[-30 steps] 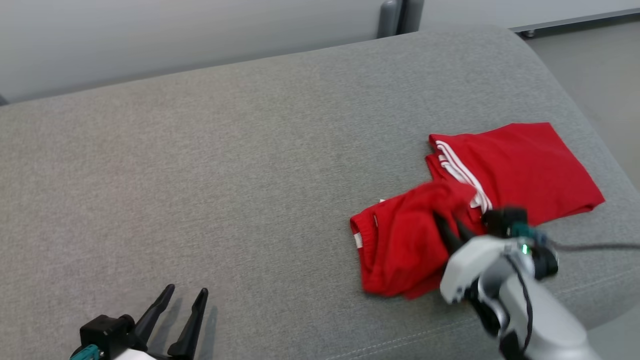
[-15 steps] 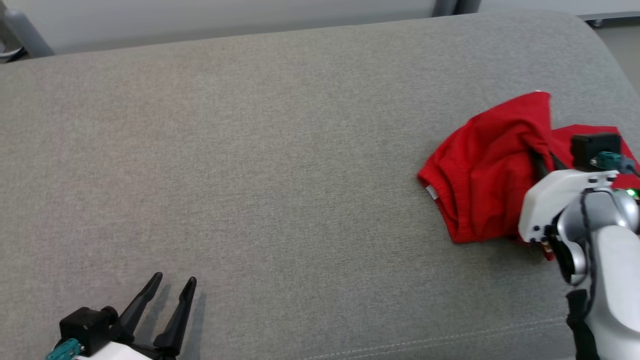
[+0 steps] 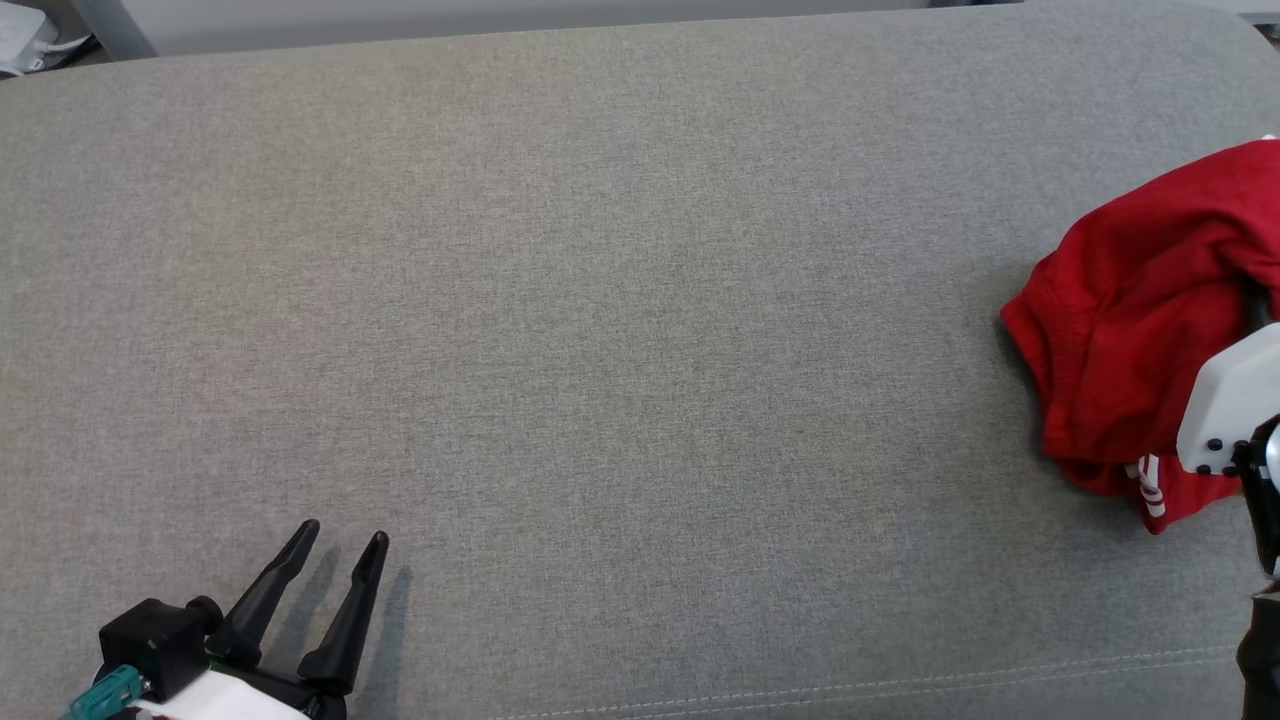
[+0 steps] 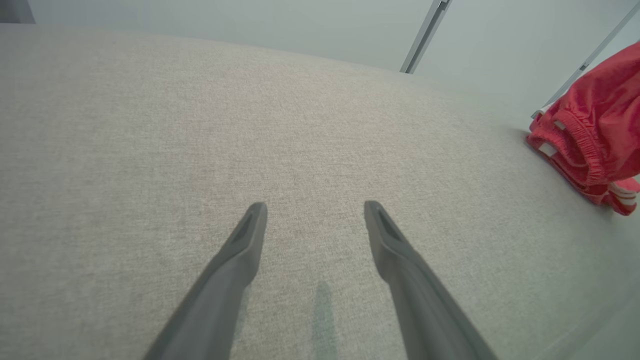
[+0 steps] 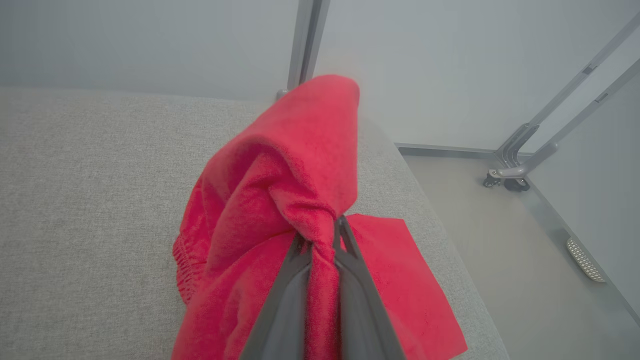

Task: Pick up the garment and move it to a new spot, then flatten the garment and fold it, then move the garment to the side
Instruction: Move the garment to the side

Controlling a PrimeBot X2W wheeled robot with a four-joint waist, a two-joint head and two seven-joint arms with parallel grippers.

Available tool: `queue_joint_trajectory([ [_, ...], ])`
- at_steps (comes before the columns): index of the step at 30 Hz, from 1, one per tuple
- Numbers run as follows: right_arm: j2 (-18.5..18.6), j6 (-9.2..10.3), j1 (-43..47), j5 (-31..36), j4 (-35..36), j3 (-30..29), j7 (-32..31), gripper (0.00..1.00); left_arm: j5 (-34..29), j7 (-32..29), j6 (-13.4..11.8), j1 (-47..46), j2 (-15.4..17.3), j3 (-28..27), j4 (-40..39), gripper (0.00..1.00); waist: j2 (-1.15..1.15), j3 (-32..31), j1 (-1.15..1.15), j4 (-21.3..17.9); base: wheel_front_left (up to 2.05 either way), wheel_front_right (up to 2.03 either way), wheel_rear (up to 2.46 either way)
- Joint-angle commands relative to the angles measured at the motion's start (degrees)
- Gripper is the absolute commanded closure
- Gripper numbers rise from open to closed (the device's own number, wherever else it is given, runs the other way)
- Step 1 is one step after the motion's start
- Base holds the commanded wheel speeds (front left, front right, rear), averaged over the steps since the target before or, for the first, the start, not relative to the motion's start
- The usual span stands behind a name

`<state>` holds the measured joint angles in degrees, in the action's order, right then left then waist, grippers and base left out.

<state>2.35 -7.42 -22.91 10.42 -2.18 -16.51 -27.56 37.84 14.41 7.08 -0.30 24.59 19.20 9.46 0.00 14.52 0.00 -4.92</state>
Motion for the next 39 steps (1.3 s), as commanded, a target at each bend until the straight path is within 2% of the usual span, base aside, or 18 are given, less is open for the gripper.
queue_joint_trajectory([
  [1,0.5,-0.07,-0.4,-0.2,2.9,0.6,-0.5,1.0,-0.3,0.6,0.4,-2.1,1.6,-2.1,-1.5,0.0,0.0,0.0,0.0,0.3,0.0,0.0,0.0],
  [7,0.5,-0.07,0.3,-0.1,3.5,-1.0,-0.8,1.0,0.0,0.6,0.4,-2.0,1.9,-1.9,-1.8,0.0,0.0,0.3,0.0,1.0,0.0,0.0,0.0],
  [8,0.5,-0.07,0.4,0.3,3.5,-1.7,-0.7,0.87,0.0,0.6,0.4,-2.1,2.0,-1.8,-1.8,0.0,0.0,0.4,0.0,1.2,0.0,0.0,0.0],
  [9,0.5,-0.07,0.4,0.9,3.4,-2.3,-0.3,0.32,0.1,0.6,0.4,-2.1,2.2,-1.7,-1.8,0.0,0.0,0.6,0.0,1.3,0.0,0.0,0.0],
  [10,0.5,-0.07,0.3,1.3,3.4,-3.0,0.4,0.0,0.2,0.6,0.4,-2.2,2.3,-1.6,-1.8,0.0,0.0,0.8,0.0,1.5,0.0,0.0,0.0],
  [18,0.5,-0.07,-1.4,7.6,5.8,-3.7,6.6,0.0,0.9,0.6,0.4,-2.6,3.3,-1.5,-1.3,0.0,0.0,1.1,0.0,2.7,0.0,0.0,0.0],
  [27,0.5,-0.07,-0.9,-1.3,3.0,7.5,16.4,0.0,-0.2,0.6,0.4,-3.3,0.4,-2.8,2.1,0.0,0.0,-3.4,0.0,3.7,0.0,0.0,0.0],
  [34,0.5,-0.07,3.4,-6.5,-0.9,11.6,23.1,0.0,-2.9,0.6,0.4,-3.6,-2.9,-4.9,5.5,0.0,0.0,-7.5,0.0,4.6,0.0,0.0,0.0],
  [39,0.5,-0.07,7.5,-9.3,-5.6,12.3,27.6,0.0,-6.7,0.6,0.4,-3.1,-5.9,-8.2,7.8,0.0,0.0,-10.9,0.0,5.3,0.0,0.0,0.0],
])
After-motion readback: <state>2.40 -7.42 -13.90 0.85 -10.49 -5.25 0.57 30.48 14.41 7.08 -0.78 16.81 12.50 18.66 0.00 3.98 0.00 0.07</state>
